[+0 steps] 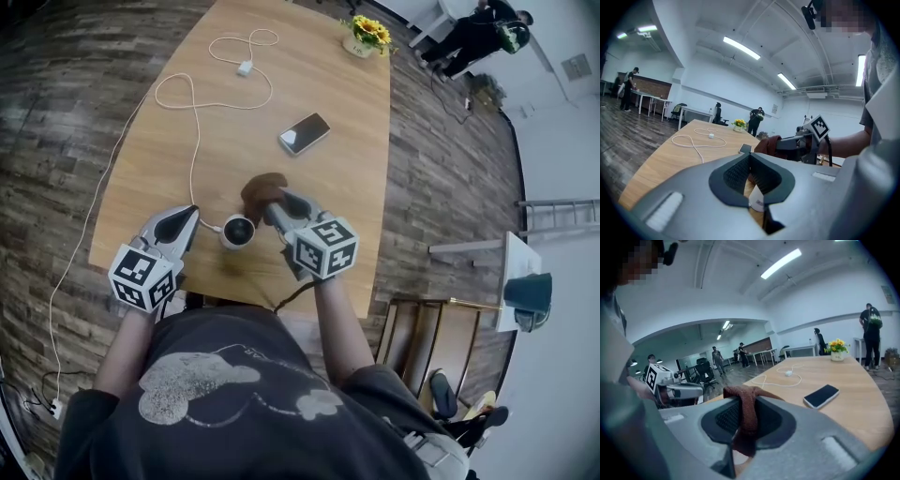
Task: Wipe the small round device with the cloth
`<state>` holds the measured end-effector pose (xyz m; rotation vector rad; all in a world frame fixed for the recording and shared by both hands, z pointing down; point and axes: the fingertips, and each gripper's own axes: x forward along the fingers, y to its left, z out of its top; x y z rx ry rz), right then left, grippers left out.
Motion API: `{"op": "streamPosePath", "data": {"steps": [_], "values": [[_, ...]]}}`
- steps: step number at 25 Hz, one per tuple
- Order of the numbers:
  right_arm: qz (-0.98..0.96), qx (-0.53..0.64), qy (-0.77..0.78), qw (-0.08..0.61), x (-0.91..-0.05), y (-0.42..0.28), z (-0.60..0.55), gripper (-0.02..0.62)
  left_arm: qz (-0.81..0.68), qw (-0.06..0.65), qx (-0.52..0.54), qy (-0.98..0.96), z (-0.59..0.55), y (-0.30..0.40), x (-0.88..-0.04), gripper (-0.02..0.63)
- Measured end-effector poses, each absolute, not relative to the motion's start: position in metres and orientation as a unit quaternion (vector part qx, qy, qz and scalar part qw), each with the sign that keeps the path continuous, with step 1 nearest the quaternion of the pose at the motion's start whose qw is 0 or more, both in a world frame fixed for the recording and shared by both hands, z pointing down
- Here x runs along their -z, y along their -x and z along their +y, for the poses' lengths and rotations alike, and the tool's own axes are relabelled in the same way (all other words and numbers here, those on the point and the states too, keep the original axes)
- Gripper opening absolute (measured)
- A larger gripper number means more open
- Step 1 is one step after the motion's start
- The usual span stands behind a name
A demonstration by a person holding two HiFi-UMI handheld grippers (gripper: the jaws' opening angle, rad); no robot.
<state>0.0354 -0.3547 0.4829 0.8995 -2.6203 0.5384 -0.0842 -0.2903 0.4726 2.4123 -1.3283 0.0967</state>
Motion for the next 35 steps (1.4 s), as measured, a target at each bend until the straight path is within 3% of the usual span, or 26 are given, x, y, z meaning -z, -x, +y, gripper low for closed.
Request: {"op": "streamPosePath", "data": {"steps": [10, 24, 35], "values": [[-0.950, -0.122, -0.264, 0.112, -0.407, 0.017, -0.320, 0.054, -0.473, 0.181, -0.021, -0.862, -0.290, 0.097, -0.467, 0.017], [-0.923, -0.168, -0.259, 0.229, -0.501, 0.033, -0.269, 0.054, -0.468, 0.193, -0.027, -0.862, -0.274, 0.101, -0.476, 0.017], [-0.907, -0.210, -0.234, 0.281, -0.558, 0.046, -0.221, 0.054, -0.457, 0.198, -0.037, -0.866, -0.263, 0.104, -0.482, 0.017]]}}
